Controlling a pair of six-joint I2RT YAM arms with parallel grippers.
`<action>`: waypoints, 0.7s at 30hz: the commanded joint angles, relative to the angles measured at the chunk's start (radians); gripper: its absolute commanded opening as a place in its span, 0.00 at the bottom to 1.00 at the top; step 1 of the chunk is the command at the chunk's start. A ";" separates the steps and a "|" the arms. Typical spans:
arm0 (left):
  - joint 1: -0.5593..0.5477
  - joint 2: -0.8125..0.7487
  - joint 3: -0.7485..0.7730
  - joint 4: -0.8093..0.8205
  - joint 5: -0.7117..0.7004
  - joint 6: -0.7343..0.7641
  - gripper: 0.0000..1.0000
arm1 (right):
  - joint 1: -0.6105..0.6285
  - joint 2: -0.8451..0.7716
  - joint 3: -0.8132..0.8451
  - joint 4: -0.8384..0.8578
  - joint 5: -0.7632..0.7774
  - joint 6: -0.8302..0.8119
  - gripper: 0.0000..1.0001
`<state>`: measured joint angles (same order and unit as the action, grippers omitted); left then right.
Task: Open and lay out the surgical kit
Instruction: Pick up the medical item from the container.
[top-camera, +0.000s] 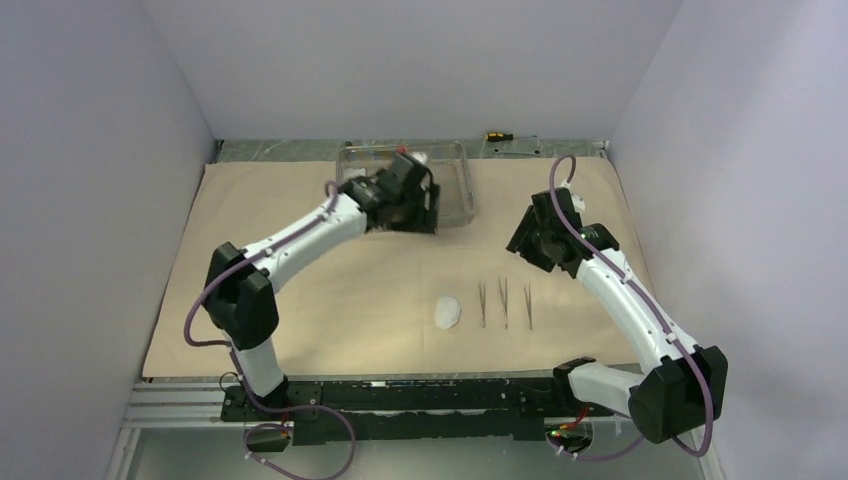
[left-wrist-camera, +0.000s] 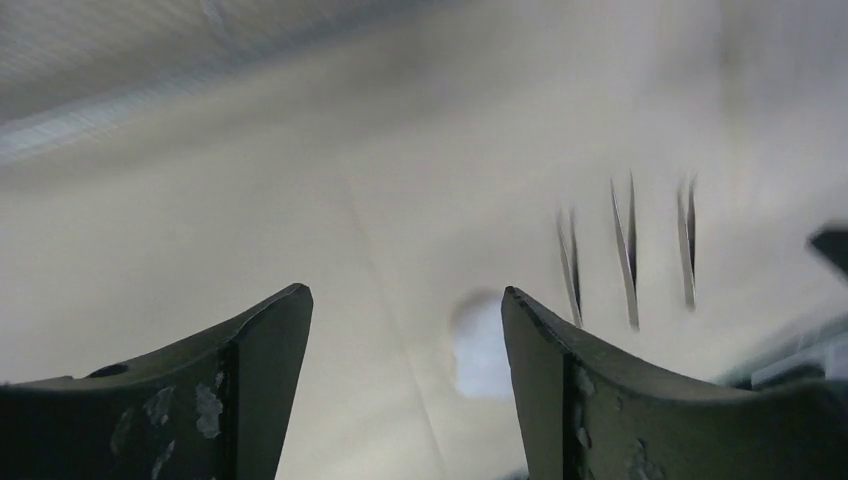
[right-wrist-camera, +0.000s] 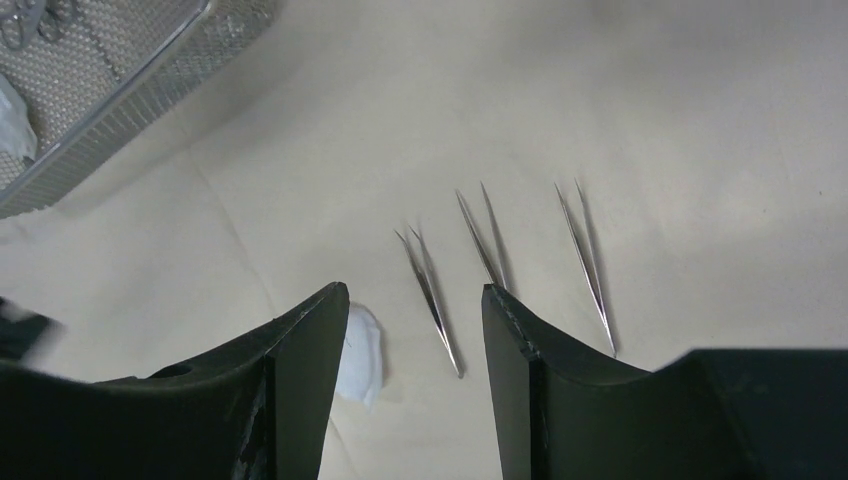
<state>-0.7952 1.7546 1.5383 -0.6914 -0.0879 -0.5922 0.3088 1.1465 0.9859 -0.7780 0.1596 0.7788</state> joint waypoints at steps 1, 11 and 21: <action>0.169 0.024 0.146 -0.041 -0.061 0.139 0.75 | -0.004 0.036 0.057 0.075 0.030 -0.030 0.56; 0.335 0.391 0.480 -0.214 -0.240 0.173 0.56 | -0.004 0.133 0.082 0.129 0.015 -0.069 0.56; 0.335 0.551 0.523 -0.212 -0.377 0.153 0.56 | -0.007 0.219 0.123 0.130 -0.013 -0.096 0.55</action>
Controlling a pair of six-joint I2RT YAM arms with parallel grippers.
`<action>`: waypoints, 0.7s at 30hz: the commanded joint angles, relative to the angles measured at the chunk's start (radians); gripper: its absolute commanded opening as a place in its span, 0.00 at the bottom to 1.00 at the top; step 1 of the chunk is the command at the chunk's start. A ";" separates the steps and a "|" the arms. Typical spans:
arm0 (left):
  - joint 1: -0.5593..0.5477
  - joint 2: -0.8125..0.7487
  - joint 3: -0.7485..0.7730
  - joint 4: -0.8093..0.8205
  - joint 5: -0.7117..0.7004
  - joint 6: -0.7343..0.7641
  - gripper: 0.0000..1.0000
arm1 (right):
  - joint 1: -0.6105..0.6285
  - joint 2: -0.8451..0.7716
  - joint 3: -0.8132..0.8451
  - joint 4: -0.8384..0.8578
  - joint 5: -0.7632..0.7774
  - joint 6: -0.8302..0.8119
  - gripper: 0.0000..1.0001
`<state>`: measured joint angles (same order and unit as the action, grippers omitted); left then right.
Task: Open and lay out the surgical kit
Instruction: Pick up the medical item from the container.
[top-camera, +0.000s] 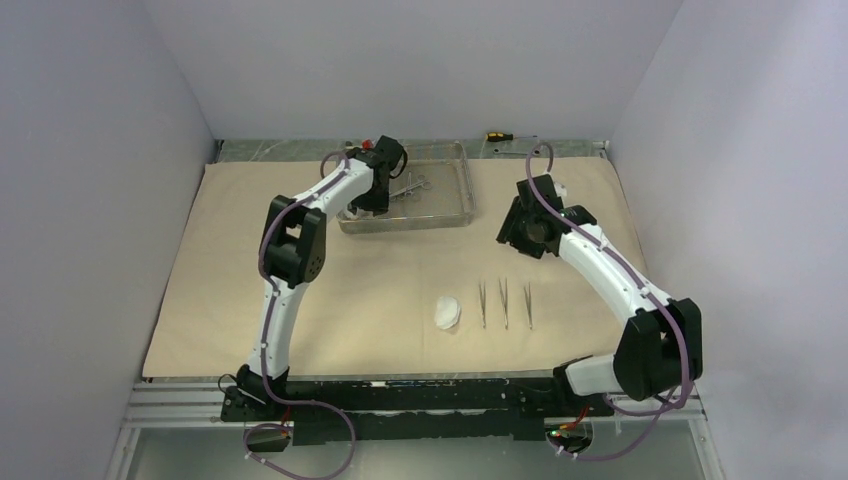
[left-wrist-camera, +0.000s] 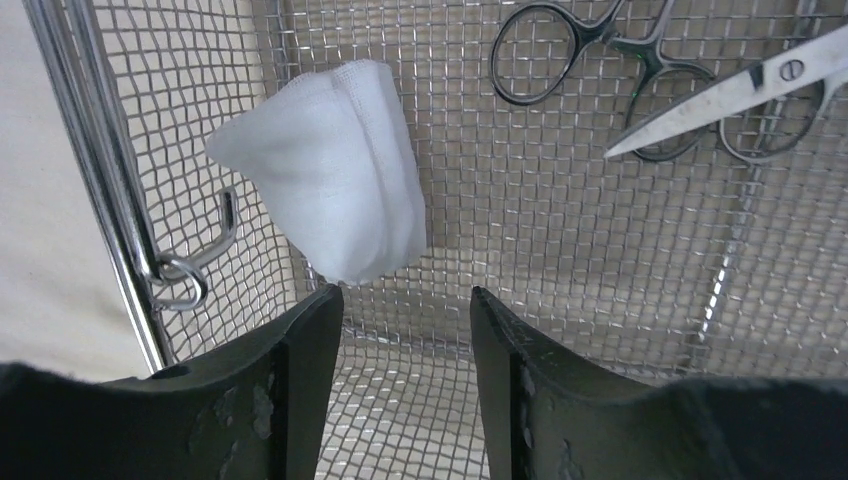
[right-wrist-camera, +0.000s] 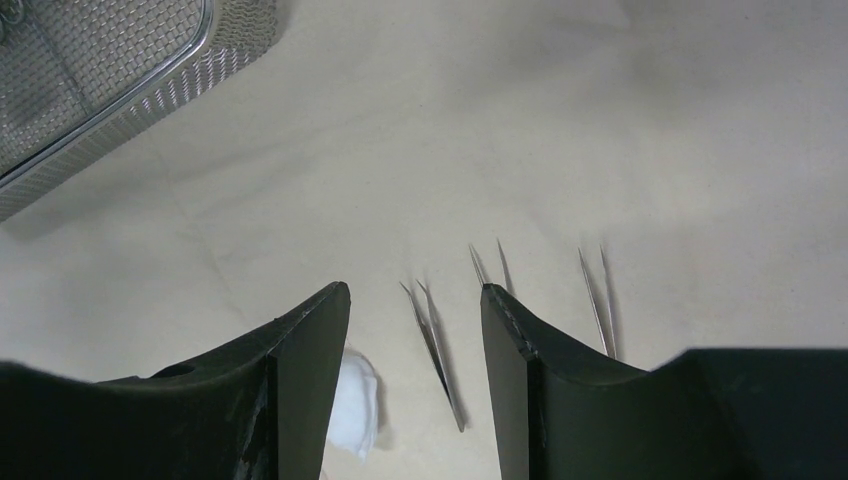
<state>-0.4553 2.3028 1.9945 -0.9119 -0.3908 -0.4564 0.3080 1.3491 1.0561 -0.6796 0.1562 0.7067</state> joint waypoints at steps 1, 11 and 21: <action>-0.004 0.007 0.066 0.022 -0.069 0.030 0.57 | -0.006 0.023 0.058 0.029 -0.010 -0.027 0.55; -0.001 0.031 0.035 0.128 -0.079 0.140 0.56 | -0.017 0.059 0.083 0.020 -0.006 -0.039 0.55; 0.022 0.050 0.032 0.091 -0.050 0.097 0.49 | -0.023 0.075 0.094 0.016 -0.006 -0.031 0.54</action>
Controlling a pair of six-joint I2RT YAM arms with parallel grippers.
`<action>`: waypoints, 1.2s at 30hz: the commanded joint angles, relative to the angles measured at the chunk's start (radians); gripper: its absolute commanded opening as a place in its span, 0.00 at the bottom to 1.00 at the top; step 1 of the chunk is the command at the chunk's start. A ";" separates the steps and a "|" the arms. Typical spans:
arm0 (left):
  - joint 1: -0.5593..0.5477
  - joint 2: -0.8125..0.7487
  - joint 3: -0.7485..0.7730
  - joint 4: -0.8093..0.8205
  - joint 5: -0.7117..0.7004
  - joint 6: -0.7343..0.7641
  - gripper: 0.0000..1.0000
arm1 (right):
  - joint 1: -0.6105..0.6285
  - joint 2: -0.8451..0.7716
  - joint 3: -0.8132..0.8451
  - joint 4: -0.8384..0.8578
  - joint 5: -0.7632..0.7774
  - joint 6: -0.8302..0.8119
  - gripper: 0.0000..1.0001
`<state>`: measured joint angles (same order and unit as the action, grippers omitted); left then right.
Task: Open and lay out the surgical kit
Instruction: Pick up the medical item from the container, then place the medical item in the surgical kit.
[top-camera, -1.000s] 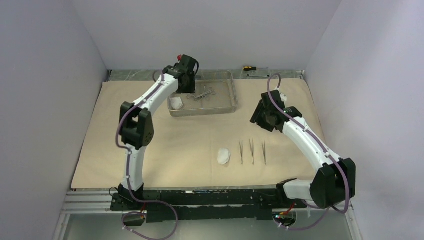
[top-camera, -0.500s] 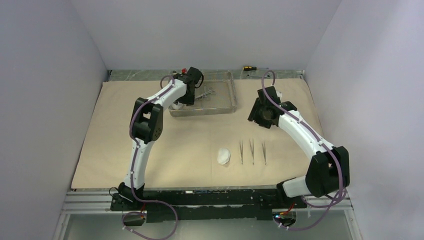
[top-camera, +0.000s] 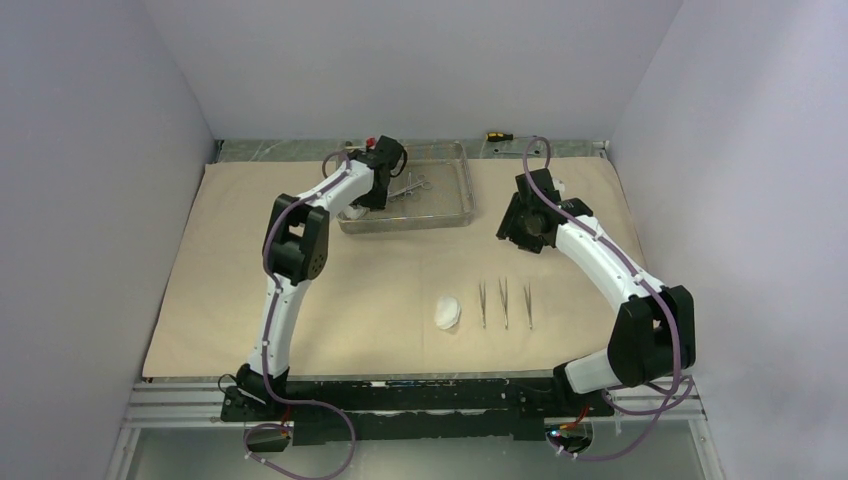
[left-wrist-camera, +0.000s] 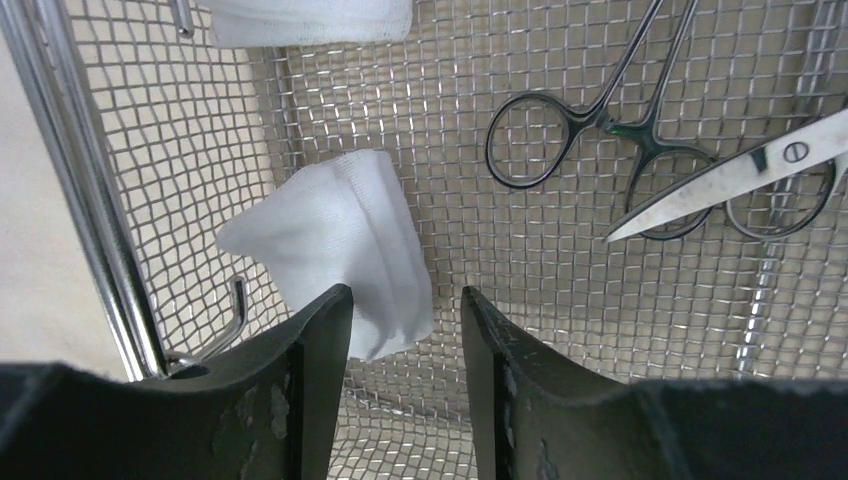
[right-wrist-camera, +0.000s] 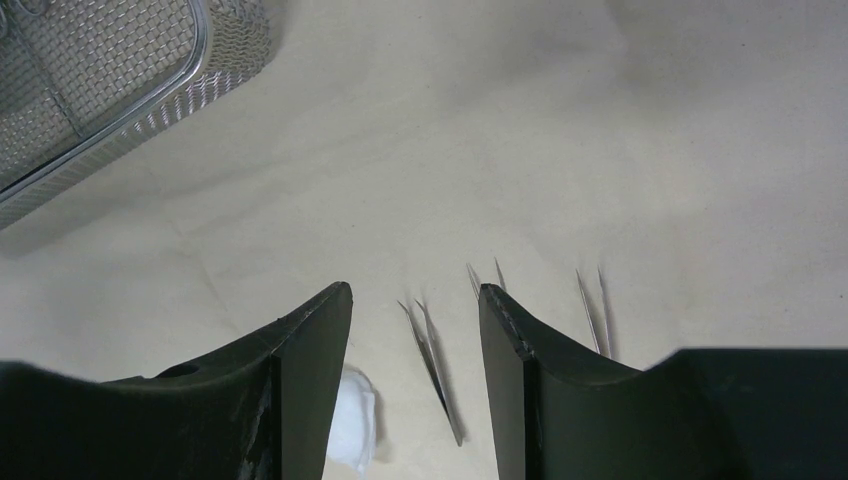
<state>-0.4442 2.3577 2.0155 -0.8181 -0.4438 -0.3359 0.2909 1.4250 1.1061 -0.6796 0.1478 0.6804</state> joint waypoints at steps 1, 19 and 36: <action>0.012 -0.009 0.002 -0.002 0.012 -0.031 0.46 | -0.006 -0.002 0.044 0.015 0.005 -0.002 0.54; 0.013 -0.218 0.053 0.028 0.099 0.122 0.00 | -0.006 -0.025 0.043 0.031 0.020 0.021 0.52; -0.346 -0.676 -0.417 0.058 0.207 0.311 0.00 | -0.007 -0.117 -0.059 0.038 -0.037 0.053 0.52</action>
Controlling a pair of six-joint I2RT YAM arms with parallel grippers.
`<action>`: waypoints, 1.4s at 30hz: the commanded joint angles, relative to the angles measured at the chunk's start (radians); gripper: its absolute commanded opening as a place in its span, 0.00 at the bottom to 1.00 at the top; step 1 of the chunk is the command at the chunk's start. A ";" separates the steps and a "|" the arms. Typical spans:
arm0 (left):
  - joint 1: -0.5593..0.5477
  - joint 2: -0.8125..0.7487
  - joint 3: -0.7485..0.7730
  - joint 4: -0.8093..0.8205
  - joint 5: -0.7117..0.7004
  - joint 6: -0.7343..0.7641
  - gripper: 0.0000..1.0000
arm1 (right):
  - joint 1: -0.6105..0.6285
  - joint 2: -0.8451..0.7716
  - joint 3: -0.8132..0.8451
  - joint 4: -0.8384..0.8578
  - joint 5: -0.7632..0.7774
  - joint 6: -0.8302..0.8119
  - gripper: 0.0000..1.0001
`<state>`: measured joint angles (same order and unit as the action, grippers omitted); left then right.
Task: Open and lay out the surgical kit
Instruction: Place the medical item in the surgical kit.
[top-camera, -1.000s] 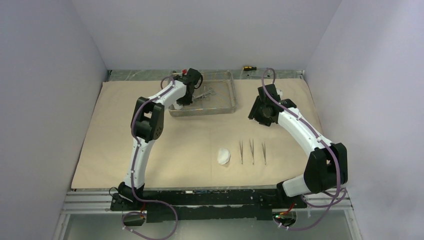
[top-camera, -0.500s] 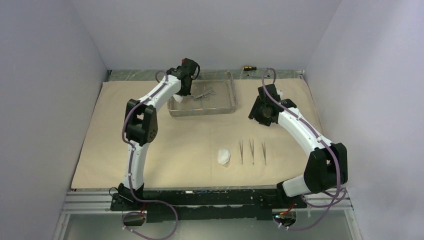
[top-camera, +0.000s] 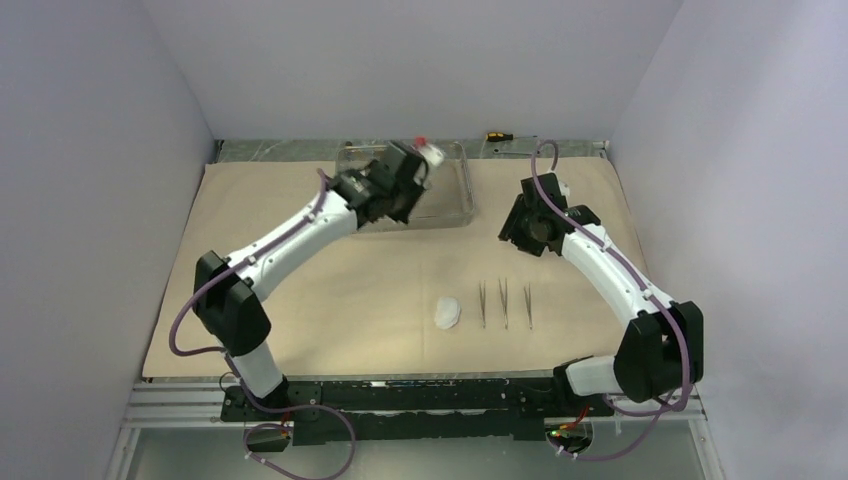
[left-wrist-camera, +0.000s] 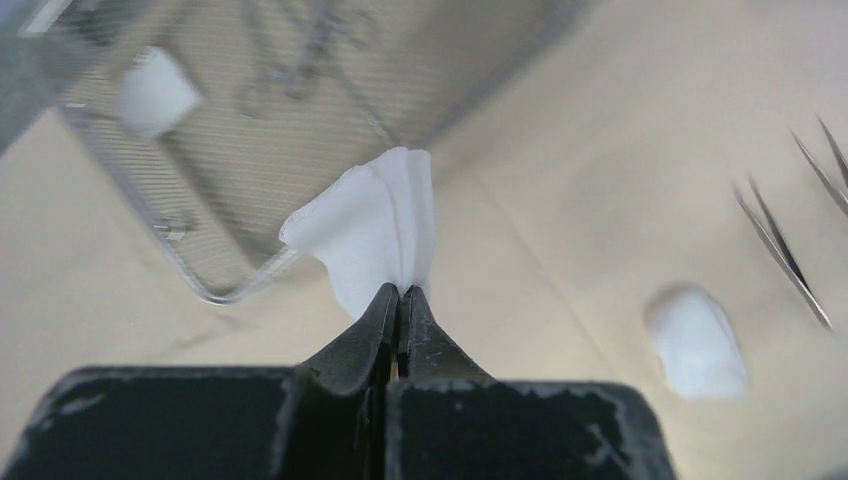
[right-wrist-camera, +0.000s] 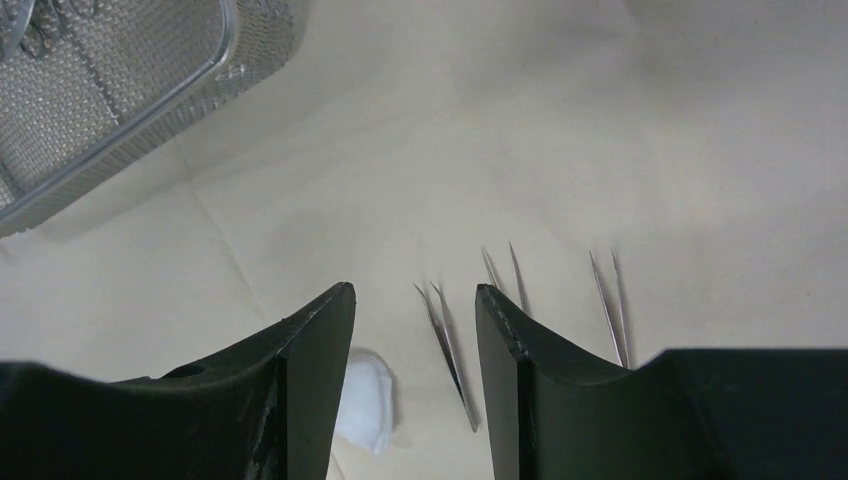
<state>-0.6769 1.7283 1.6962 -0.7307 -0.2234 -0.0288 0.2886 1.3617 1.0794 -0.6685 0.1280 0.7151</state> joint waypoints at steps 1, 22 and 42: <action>-0.141 -0.057 -0.126 -0.040 -0.017 -0.028 0.00 | -0.003 -0.061 -0.045 0.023 -0.016 0.023 0.52; -0.401 0.028 -0.409 -0.033 -0.094 -0.548 0.00 | -0.004 -0.210 -0.164 -0.034 -0.005 0.025 0.52; -0.424 0.016 -0.353 -0.046 -0.027 -0.536 0.60 | -0.003 -0.276 -0.154 -0.084 0.021 0.024 0.52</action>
<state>-1.0969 1.8389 1.2667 -0.7517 -0.2260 -0.5854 0.2882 1.1046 0.8944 -0.7425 0.1253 0.7372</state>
